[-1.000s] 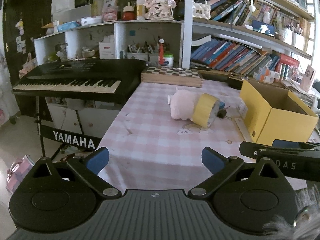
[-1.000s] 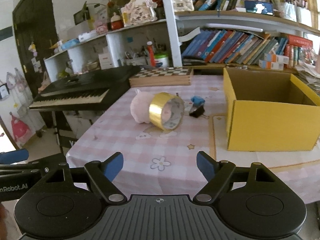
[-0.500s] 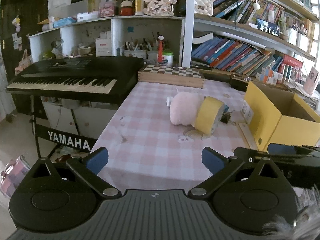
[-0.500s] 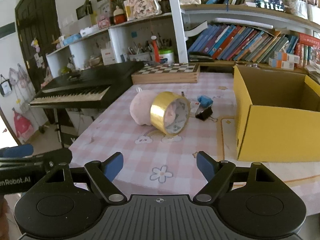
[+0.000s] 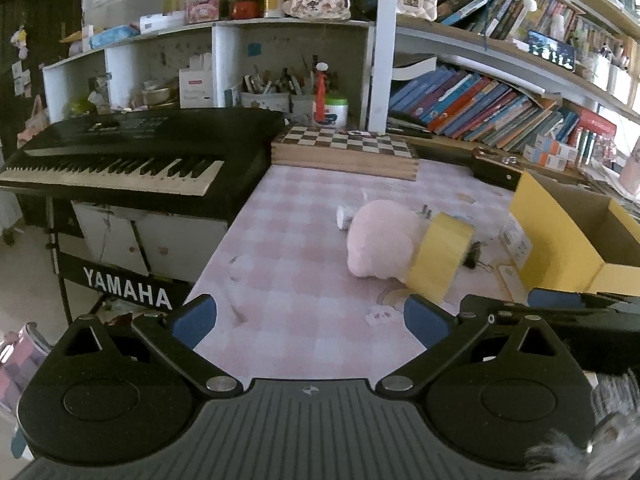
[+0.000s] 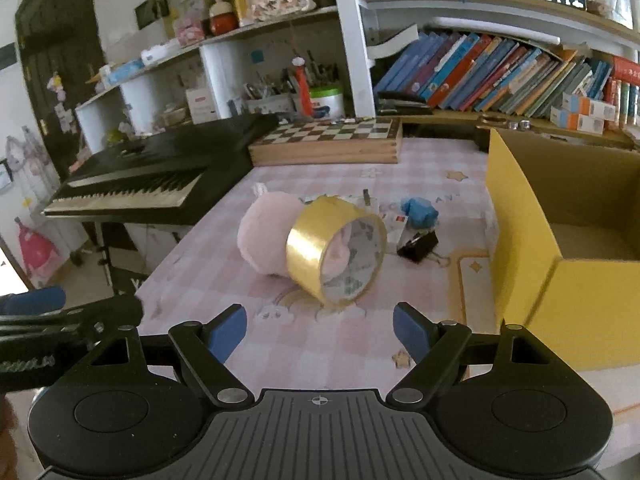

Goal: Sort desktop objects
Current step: 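Move the right gripper to the yellow tape roll while the left gripper approaches the pink plush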

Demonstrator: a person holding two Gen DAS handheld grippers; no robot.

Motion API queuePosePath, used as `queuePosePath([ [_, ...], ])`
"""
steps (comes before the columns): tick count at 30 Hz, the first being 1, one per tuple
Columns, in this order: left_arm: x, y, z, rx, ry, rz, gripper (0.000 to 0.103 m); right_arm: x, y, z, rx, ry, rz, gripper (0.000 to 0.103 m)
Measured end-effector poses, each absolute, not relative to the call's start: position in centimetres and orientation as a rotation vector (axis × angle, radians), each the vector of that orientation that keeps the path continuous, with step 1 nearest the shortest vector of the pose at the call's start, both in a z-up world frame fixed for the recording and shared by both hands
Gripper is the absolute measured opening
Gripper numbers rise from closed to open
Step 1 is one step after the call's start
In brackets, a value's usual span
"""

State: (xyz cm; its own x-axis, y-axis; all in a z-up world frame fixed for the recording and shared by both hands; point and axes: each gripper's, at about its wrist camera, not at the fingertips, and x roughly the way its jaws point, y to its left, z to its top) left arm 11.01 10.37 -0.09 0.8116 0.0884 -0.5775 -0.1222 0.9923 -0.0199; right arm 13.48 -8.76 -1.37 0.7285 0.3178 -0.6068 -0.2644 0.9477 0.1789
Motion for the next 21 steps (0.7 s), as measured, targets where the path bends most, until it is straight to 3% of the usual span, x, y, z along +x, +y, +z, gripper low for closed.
queuePosePath([
  [12, 14.6, 12.0, 0.6, -0.023, 0.625, 0.156, 0.101, 20.5, -5.4, -2.2, 0.165, 0.724, 0.255, 0.08],
  [15, 15.3, 12.3, 0.8, -0.016, 0.634, 0.159, 0.101, 21.6, -4.8, -2.5, 0.174, 0.705, 0.197, 0.073],
  [19, 16.3, 12.1, 0.9, -0.006, 0.627, 0.14, 0.101, 21.9, -5.2, -2.6, 0.146, 0.717, 0.19, 0.052],
  [21, 16.8, 11.8, 0.7, -0.004, 0.622, 0.116, 0.101, 21.4, -5.7, -2.4, 0.115, 0.728, 0.198, 0.049],
])
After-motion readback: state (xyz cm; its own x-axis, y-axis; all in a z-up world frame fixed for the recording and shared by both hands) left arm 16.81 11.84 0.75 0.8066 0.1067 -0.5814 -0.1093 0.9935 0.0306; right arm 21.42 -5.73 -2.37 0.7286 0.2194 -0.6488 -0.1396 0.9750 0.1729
